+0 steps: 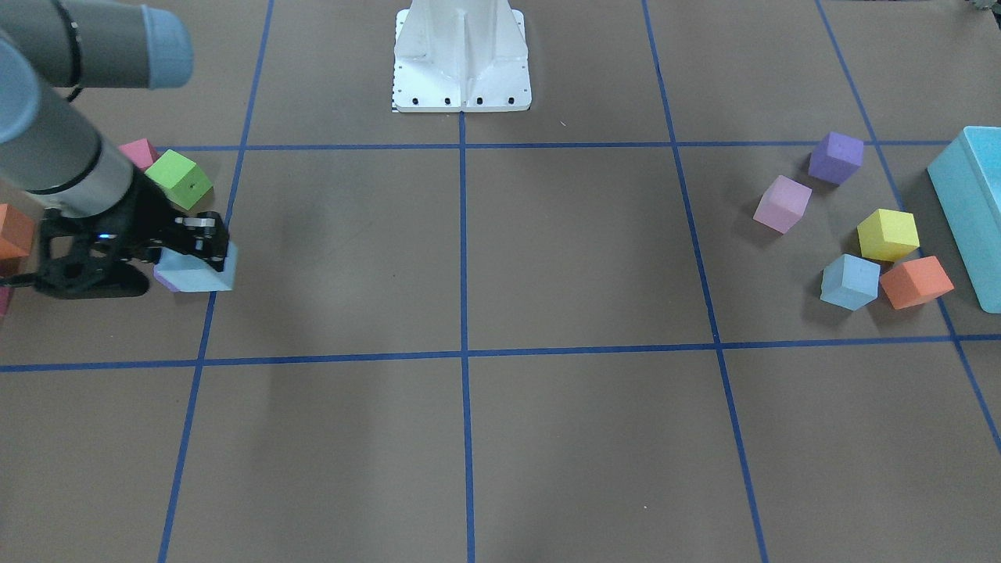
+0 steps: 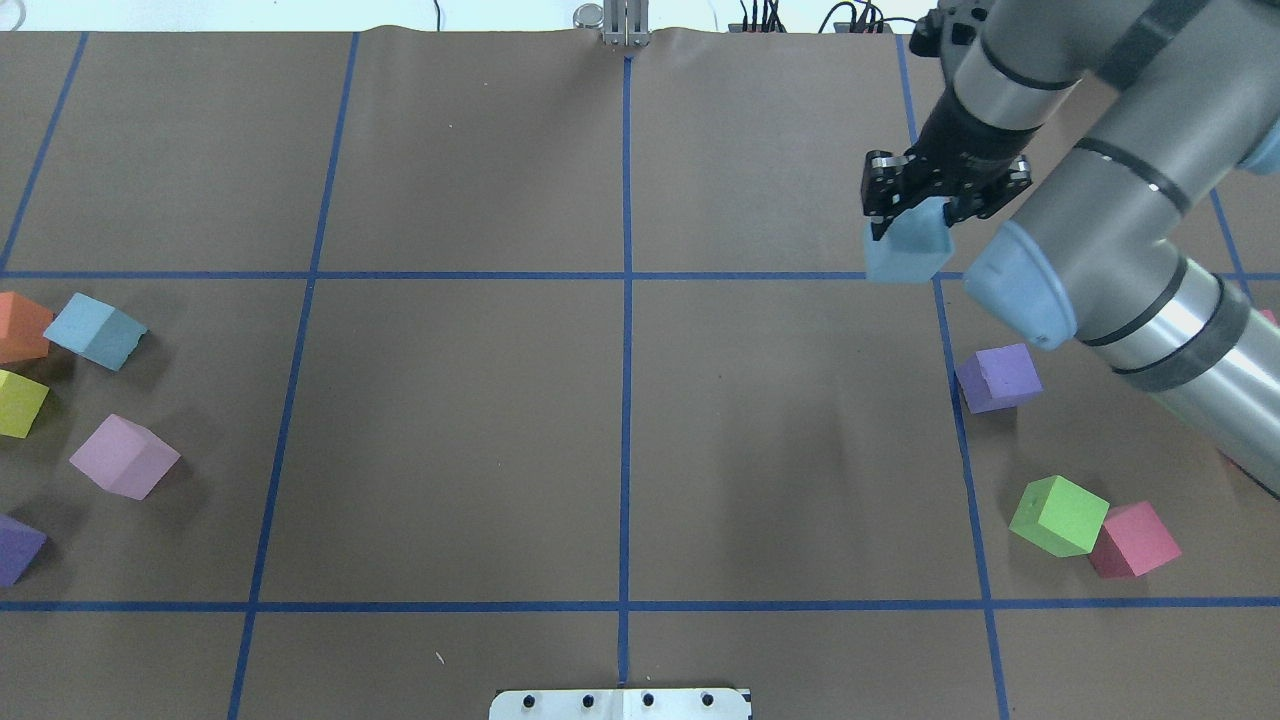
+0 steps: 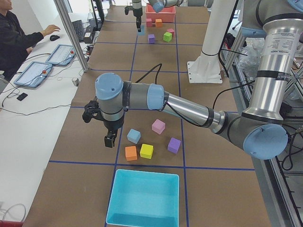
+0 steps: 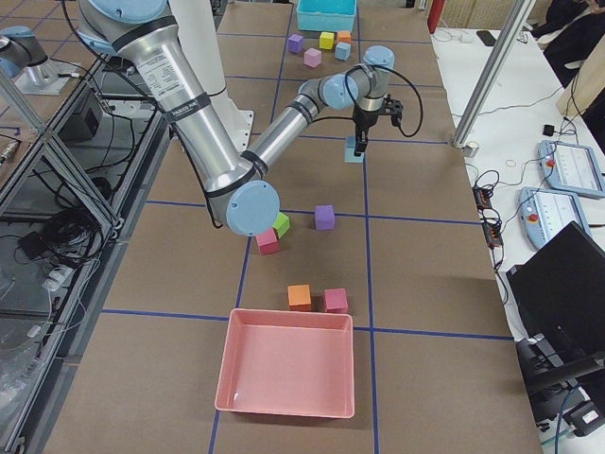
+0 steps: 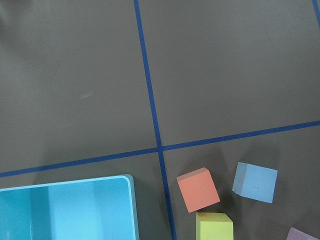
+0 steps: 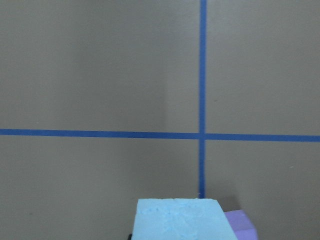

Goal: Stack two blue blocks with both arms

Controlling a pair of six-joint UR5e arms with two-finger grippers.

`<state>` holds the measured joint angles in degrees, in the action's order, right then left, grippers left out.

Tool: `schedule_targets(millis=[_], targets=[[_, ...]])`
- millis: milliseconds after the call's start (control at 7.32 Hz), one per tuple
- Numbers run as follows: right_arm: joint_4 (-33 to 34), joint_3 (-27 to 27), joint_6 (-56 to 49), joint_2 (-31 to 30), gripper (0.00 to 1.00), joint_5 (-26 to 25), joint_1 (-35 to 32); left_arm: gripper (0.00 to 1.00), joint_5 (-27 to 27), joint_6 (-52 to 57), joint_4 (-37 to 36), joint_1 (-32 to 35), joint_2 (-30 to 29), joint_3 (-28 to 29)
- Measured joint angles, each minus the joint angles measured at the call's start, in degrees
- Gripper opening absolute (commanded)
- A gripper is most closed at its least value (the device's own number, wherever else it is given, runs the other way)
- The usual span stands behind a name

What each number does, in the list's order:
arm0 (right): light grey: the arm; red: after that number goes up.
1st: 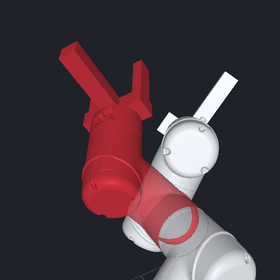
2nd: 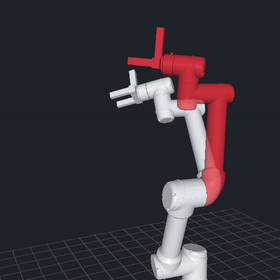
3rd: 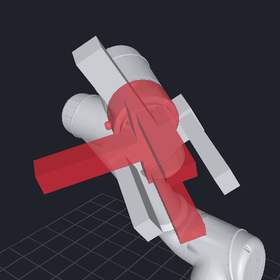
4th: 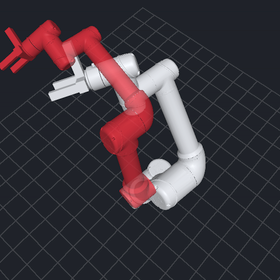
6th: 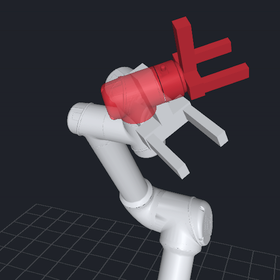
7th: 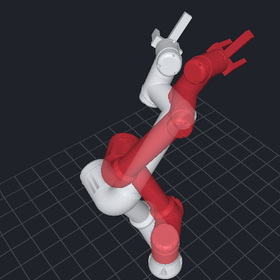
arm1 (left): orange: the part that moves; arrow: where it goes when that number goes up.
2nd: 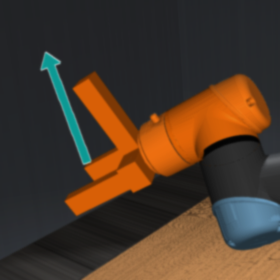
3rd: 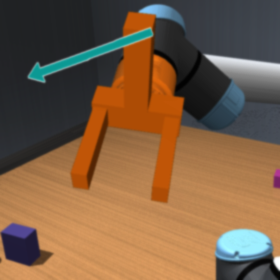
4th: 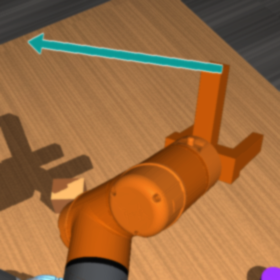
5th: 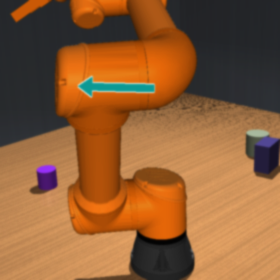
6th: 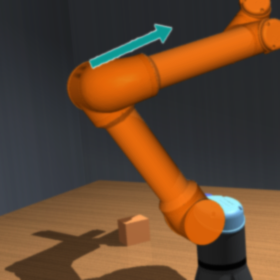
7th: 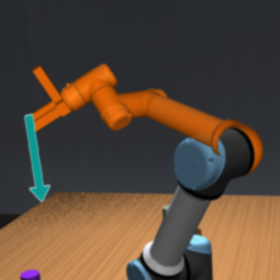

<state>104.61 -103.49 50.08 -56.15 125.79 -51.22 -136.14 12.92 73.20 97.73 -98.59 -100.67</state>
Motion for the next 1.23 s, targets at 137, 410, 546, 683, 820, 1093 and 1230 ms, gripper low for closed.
schedule_targets(millis=[137, 410, 546, 683, 820, 1093, 1230], targets=[[-3.64, 1.58, 5.55, 2.26, 0.59, -2.38, 4.10, 0.98, 0.00, 0.00, 0.02, 0.00, 0.12, 0.00], [-7.38, 7.50, 11.49, 8.05, 0.59, -7.63, 10.53, 0.98, 0.00, 0.00, 0.07, 0.01, 0.43, -0.12], [-9.07, 10.85, 13.11, 10.32, 0.59, -9.46, 12.62, 0.98, 0.00, 0.00, 0.04, 0.06, 0.47, -0.21], [-12.74, 15.47, 15.19, 12.47, 0.59, -11.49, 14.58, 0.98, 0.00, 0.00, 0.02, 0.06, 0.62, -0.26], [-16.65, 20.14, 16.83, 14.21, 0.59, -13.67, 16.53, 0.98, -0.02, 0.00, 0.03, 0.04, 0.86, -0.27], [-20.30, 25.12, 18.23, 15.93, 0.59, -18.41, 19.72, 0.98, -0.04, 0.00, 0.20, 0.01, 1.08, -0.21], [-20.76, 26.08, 18.55, 16.35, 0.59, -19.44, 20.52, 0.98, -0.06, 0.00, 0.24, 0.01, 1.10, -0.21]])
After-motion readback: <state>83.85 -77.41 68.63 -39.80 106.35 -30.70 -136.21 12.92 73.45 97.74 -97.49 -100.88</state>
